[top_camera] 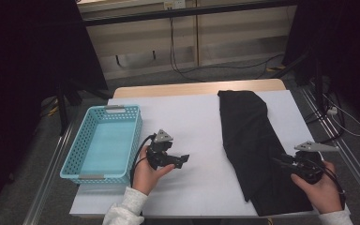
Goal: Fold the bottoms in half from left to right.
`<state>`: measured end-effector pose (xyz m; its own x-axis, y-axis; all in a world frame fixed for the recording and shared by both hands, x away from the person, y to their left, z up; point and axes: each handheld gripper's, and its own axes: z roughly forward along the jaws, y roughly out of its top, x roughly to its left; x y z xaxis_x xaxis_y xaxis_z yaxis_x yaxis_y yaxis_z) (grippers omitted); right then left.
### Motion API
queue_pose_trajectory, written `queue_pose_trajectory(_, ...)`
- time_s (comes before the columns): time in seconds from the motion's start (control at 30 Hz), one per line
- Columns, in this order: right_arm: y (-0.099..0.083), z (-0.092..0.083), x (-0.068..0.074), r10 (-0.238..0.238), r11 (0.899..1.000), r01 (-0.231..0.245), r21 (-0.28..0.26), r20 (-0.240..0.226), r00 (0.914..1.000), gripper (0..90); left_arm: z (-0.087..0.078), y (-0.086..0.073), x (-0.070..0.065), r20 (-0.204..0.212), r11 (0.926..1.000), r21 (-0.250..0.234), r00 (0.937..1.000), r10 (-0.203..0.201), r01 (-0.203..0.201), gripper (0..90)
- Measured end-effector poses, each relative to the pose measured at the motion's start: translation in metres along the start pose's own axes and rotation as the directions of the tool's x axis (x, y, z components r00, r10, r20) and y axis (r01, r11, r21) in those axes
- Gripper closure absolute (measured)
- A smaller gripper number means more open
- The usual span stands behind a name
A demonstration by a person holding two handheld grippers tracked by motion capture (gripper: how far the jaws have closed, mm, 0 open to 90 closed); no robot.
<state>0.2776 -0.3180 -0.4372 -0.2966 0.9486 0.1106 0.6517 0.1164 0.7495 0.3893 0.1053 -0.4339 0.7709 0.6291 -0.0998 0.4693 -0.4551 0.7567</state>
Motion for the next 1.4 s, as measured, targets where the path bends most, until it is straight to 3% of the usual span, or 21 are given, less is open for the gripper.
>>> queue_pose_trajectory(0.2,-0.009,0.0,0.007,-0.015,0.999,0.014,0.042,0.012,0.9998,60.1,-0.002,-0.003,-0.001,0.0,1.0,0.004,1.0,0.0,0.0,14.3)
queue_pose_trajectory(0.27,-0.012,0.001,0.01,-0.017,0.998,0.018,0.055,-0.015,0.9997,61.2,-0.002,-0.004,-0.003,0.001,1.0,0.001,1.0,-0.01,0.01,14.4)
queue_pose_trajectory(0.4,-0.016,0.003,0.02,-0.067,0.993,0.068,0.099,-0.013,0.9977,74.3,-0.004,-0.003,-0.003,-0.004,1.0,-0.004,1.0,-0.002,0.001,14.5)
queue_pose_trajectory(0.5,-0.016,0.003,0.019,-0.079,0.993,0.081,0.084,-0.024,0.9966,89.0,-0.004,-0.002,-0.004,0.001,1.0,-0.006,1.0,-0.001,0.001,14.5)
queue_pose_trajectory(0.53,-0.016,0.002,0.018,-0.074,0.994,0.076,0.08,-0.023,0.997,90.0,-0.004,-0.002,-0.003,0.003,1.0,-0.005,1.0,0.002,-0.002,14.6)
queue_pose_trajectory(0.87,-0.014,-0.005,0.011,-0.064,0.996,0.065,0.056,-0.026,0.9976,90.0,-0.004,0.0,-0.003,0.003,0.9999,-0.013,1.0,0.006,-0.006,14.8)
queue_pose_trajectory(1.17,-0.007,-0.025,0.003,-0.034,0.999,0.034,0.011,-0.017,0.9993,90.0,-0.002,0.0,-0.002,0.005,0.9999,-0.012,1.0,0.002,-0.002,14.7)
queue_pose_trajectory(1.3,-0.01,-0.013,0.016,-0.055,0.998,0.057,0.035,-0.034,0.9979,69.4,0.0,0.0,-0.003,0.006,1.0,-0.007,1.0,0.004,-0.004,14.7)
queue_pose_trajectory(1.4,-0.013,-0.003,0.022,-0.086,0.994,0.088,0.066,-0.031,0.9958,64.1,-0.002,0.001,0.0,0.0,0.9999,-0.009,1.0,0.007,-0.007,14.8)
